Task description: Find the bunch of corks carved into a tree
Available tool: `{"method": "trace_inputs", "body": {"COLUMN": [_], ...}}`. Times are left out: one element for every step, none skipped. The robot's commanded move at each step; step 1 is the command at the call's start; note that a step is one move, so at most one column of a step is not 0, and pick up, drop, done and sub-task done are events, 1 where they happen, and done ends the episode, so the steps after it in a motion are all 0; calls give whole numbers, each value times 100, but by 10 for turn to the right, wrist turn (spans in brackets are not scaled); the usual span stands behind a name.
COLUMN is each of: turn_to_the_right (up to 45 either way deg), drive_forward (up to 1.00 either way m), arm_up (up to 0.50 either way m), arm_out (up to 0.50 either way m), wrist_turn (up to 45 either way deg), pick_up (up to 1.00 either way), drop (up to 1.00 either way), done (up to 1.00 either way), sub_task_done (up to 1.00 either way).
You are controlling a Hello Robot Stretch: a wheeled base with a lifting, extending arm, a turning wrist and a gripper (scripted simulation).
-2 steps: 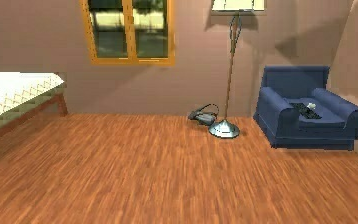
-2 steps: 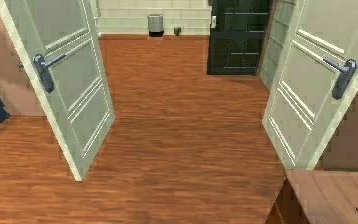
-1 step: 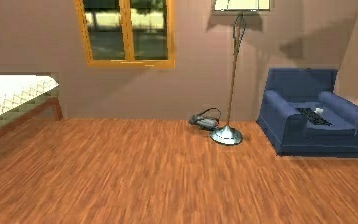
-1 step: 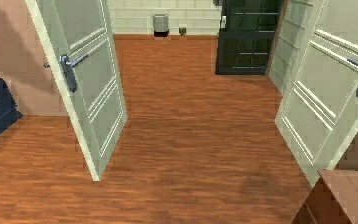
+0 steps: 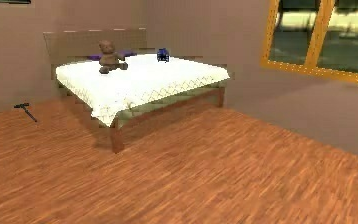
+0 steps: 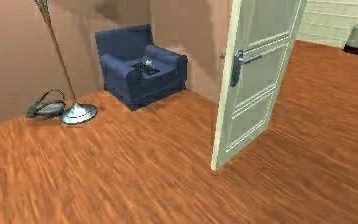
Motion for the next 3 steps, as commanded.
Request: {"method": "trace_inputs", "body": {"turn_to_the_right": [-450,0,0], "drive_forward": [0,100,75], "arm_up": [0,0,0], "arm_out": [0,0,0], "wrist_turn": [0,0,0], "pick_up": [0,0,0], "drop": [0,0,0], "done": [0,0,0], "sub_task_done": [0,0,0]}}
